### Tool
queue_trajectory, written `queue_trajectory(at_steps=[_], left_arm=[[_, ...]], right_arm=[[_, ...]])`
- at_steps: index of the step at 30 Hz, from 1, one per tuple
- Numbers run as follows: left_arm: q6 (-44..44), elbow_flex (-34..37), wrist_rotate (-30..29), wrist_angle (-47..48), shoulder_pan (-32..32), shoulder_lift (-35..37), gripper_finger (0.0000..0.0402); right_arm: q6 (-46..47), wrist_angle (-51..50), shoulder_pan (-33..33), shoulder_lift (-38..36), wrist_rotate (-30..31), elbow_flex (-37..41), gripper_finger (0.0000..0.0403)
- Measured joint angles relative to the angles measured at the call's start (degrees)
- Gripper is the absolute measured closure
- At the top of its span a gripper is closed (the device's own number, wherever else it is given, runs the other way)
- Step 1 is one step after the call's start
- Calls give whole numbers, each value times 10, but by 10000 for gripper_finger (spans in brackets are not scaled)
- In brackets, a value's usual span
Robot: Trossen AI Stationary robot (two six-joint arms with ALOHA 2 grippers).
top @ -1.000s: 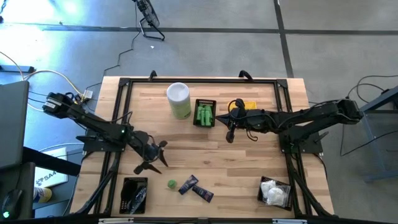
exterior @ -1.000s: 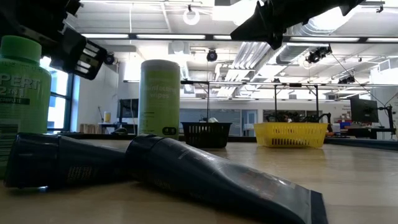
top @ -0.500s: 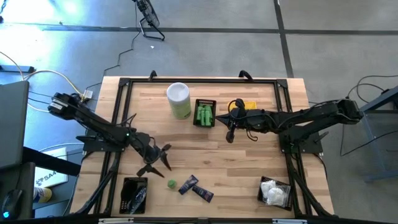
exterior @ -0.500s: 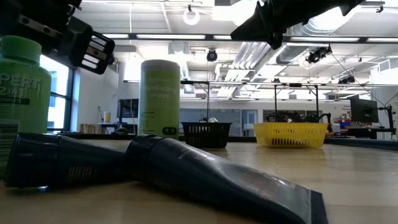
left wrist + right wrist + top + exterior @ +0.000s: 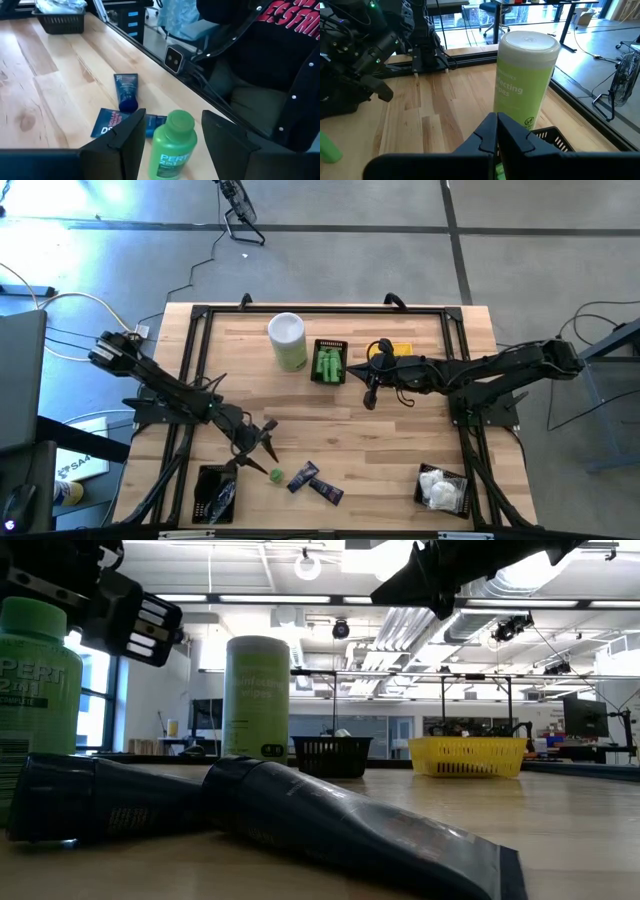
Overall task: Pick & Place Travel size toiletries
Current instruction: Put the green shampoo bottle into the top black bin
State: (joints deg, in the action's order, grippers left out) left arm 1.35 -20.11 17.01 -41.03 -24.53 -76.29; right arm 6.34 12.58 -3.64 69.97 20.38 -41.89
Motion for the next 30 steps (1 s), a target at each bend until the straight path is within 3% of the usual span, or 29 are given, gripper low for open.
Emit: queue_trajectory(at_steps=[11, 18, 30], left_arm=[[0, -39, 5, 1, 0, -61, 215], [0, -56, 58, 0, -3, -83, 215], [-41, -56, 41, 4, -21, -83, 215]], right_arm=[[1, -3, 0, 0, 0, 0, 398], [1, -4, 0, 0, 0, 0, 398], [1, -4, 0, 0, 0, 0, 398]])
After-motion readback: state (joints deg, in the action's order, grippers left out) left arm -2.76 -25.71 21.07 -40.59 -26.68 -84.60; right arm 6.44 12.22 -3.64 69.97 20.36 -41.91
